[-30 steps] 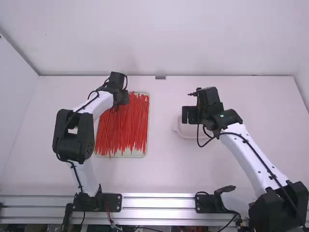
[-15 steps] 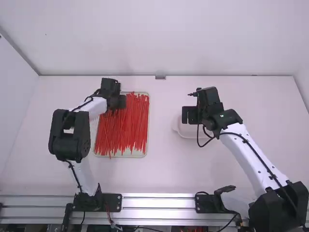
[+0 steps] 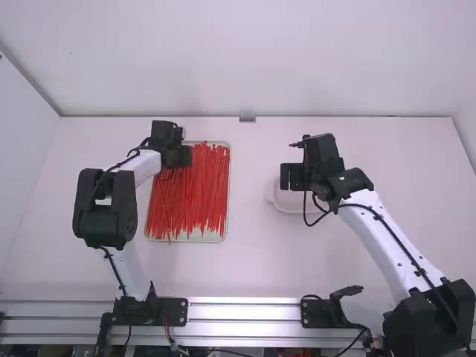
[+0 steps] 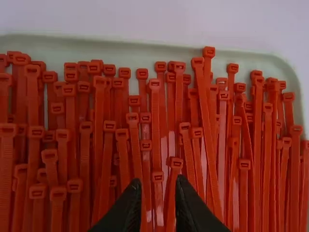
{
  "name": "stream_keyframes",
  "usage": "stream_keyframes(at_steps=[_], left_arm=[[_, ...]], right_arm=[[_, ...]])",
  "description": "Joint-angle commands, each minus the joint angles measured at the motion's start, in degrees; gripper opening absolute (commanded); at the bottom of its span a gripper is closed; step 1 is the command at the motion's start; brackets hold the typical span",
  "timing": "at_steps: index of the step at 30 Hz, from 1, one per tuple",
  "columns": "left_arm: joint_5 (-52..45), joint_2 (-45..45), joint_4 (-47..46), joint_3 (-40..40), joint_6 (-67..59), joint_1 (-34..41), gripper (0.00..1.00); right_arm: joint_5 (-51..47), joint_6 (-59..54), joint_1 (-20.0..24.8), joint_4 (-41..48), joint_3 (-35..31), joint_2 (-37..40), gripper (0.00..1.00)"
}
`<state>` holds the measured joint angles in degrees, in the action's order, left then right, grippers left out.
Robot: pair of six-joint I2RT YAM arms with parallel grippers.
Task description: Fasten the cable tie
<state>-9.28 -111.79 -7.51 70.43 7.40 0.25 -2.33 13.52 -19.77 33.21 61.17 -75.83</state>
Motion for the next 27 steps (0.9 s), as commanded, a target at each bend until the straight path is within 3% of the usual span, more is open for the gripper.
stream_keyframes(at_steps=[1,17,24,27], left_arm=[[0.2,0.0,-0.4,-0.7,0.5,0.8,0.19],[6.6,0.0,-2.0,-0.7,0.9,2.4,0.29],[8.2,0.0,-3.4,0.8,0.5,4.0,0.57],[8.9,0.0,-6.5,3.3,0.9,4.4,0.60]], right_arm=[[-0.3,0.2,-0.2,0.0,1.8,0.5,0.99],[0.0,0.2,-0.2,0.2,1.8,0.5,0.99],[1.0,0.2,-0.2,0.2,1.8,0.5,0.98],[1.0,0.2,-0.2,0.2,1.8,0.5,0.98]])
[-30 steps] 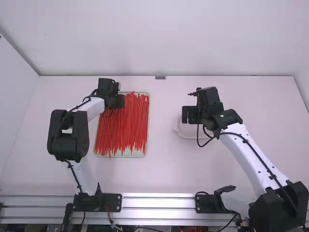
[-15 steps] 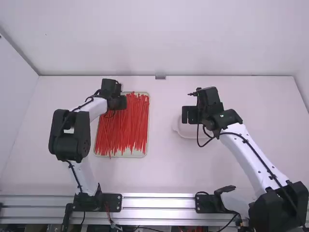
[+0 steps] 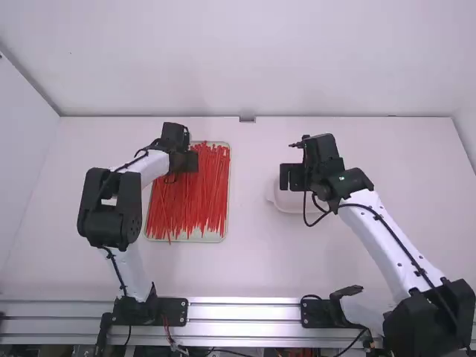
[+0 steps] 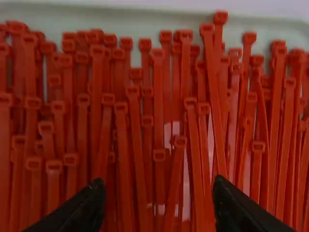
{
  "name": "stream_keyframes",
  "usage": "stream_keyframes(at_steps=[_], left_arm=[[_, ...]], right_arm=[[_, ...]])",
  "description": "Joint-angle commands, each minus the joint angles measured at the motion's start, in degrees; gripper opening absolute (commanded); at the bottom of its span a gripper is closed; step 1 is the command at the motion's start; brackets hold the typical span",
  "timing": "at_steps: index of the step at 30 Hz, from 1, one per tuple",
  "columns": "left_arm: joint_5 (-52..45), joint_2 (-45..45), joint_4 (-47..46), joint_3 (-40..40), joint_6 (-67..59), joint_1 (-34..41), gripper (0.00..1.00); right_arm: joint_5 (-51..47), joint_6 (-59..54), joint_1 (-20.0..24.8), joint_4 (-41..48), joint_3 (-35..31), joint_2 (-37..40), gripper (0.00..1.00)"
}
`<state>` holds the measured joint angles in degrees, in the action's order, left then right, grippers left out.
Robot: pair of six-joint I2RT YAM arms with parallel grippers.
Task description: Fasten the cable tie
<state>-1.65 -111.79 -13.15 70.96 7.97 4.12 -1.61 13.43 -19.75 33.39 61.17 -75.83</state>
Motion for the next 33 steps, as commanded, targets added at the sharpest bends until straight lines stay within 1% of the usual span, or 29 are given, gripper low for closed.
stream_keyframes(at_steps=[1,4,9,10,13,20,29,33], left_arm=[[1.3,0.0,-2.0,3.6,0.3,0.8,0.60],[1.9,0.0,-4.6,5.7,1.5,0.8,0.58],[4.8,0.0,-4.6,5.9,2.8,1.1,0.53],[5.5,0.0,-4.6,5.8,3.0,1.1,0.51],[5.6,-0.8,-4.3,5.7,2.9,1.1,0.49],[5.6,-2.9,-4.0,5.6,3.0,1.1,0.49],[5.9,-2.9,-3.3,5.6,2.5,2.0,0.48],[9.2,-2.9,-3.6,5.6,3.0,3.3,0.49]], right_arm=[[0.3,0.3,-0.2,0.0,1.8,0.5,0.99],[0.3,0.3,-0.2,0.1,1.8,0.5,0.99],[0.3,0.3,-0.2,0.1,1.8,0.5,0.98],[0.3,0.3,-0.2,0.1,1.8,0.5,0.99],[0.3,0.3,-0.2,0.0,1.8,0.5,0.99],[0.3,0.2,-0.2,-0.4,1.8,0.5,0.99],[0.3,0.3,-0.2,-0.3,1.8,0.5,0.99],[0.3,0.3,-0.2,-0.1,1.8,0.5,0.99]])
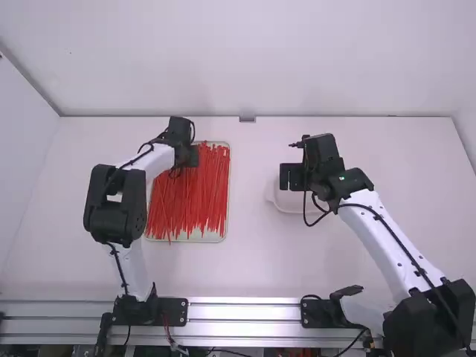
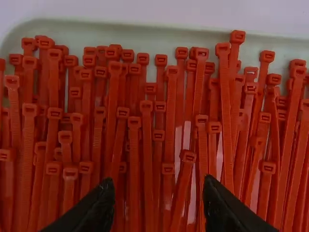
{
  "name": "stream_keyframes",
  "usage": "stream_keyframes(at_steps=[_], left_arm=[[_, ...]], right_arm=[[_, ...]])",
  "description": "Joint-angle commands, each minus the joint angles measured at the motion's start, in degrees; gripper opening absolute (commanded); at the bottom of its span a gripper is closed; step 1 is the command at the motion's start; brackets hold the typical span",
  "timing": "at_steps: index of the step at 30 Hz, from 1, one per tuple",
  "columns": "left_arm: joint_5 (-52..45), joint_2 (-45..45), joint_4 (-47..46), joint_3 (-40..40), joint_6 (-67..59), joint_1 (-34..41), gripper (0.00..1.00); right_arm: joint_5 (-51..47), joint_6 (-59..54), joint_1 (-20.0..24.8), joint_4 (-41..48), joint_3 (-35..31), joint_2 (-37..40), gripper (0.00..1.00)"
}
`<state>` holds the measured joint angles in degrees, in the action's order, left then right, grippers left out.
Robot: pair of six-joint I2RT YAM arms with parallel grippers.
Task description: Fasten the cable tie
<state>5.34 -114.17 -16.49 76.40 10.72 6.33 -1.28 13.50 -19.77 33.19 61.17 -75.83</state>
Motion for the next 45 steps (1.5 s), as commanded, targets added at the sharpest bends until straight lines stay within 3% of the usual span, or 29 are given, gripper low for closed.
stream_keyframes(at_steps=[1,45], left_arm=[[3.0,-0.5,-0.2,0.2,0.2,1.6,0.49],[1.8,-4.1,1.9,0.1,1.3,0.9,0.45]], right_arm=[[0.0,0.2,-0.2,0.2,1.8,0.5,0.98],[0.0,0.2,-0.2,1.8,1.7,0.5,0.98]])
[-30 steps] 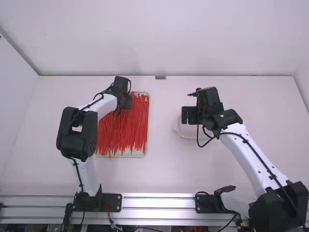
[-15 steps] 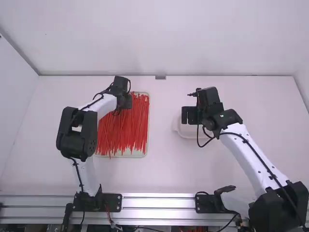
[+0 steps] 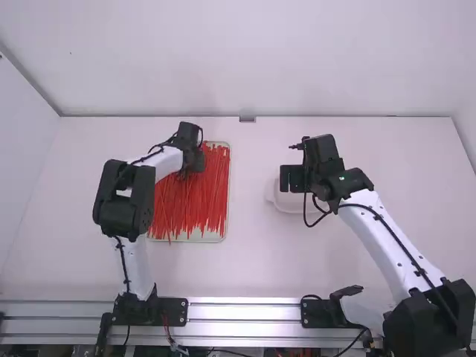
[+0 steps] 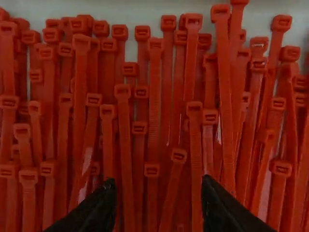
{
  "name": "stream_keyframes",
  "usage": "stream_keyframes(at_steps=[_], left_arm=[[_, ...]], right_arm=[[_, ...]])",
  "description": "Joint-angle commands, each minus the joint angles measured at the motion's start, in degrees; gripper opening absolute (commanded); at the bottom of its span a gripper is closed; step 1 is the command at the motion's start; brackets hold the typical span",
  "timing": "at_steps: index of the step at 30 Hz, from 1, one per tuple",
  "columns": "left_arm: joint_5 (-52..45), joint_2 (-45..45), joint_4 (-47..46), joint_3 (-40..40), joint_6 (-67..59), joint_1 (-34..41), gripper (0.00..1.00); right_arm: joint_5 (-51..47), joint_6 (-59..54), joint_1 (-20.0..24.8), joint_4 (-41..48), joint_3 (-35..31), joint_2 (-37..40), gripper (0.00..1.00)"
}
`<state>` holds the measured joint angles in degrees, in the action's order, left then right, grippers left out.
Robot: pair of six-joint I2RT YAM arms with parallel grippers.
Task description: Fasten the cable tie
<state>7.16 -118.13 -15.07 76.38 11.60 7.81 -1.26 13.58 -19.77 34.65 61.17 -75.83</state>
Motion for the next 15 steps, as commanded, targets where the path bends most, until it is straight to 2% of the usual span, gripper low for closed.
stream_keyframes(at_steps=[1,4,9,15], left_arm=[[-0.1,-0.2,0.5,0.1,0.3,-0.6,0.45],[-0.2,-0.2,0.9,0.1,0.4,-0.7,0.41],[-0.2,-0.8,2.3,0.1,0.6,-1.0,0.27],[0.0,-1.0,2.8,0.1,0.8,-1.1,0.26]], right_arm=[[-0.1,0.1,-0.2,0.3,1.7,0.5,0.98],[-0.1,0.1,-0.2,0.3,1.7,0.5,0.99],[-0.1,0.1,-0.2,0.3,1.7,0.5,0.99],[-0.1,0.1,-0.2,0.3,1.7,0.5,0.99]])
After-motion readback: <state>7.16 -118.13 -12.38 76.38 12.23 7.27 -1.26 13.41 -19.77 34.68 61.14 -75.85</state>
